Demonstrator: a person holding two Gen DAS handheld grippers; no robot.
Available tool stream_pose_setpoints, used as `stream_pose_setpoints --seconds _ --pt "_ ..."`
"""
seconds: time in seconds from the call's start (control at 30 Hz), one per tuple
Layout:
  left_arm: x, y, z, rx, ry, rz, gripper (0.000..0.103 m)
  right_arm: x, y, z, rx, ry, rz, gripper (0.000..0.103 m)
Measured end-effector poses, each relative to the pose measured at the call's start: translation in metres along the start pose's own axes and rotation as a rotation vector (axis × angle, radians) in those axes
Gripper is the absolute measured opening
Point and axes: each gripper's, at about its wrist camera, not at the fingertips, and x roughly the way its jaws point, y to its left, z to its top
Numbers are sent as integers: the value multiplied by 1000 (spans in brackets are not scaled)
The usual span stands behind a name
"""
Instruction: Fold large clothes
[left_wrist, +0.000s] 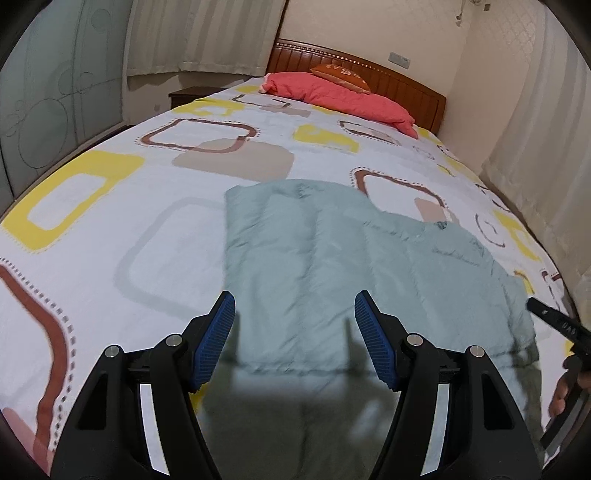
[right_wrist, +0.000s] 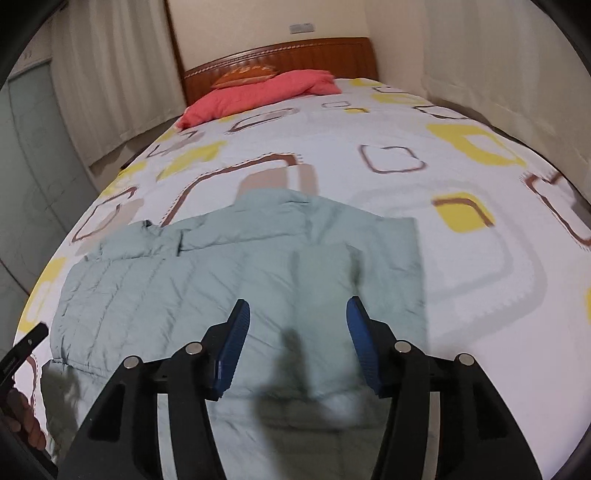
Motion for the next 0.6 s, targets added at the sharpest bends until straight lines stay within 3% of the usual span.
stream_pose_setpoints --seconds 0.07,0.2,0.47,0.6 --pt "8 -5 5 3 5 7 67 4 6 9 -3 -11 -11 55" --pt "24 -9 11 -4 12 26 67 18 19 21 20 -2 65 51" --pt "58 -4 11 -25 57 88 67 68 46 12 -48 77 55 48" --pt "72 -6 5 21 85 120 67 92 45 0 -70 127 25 47"
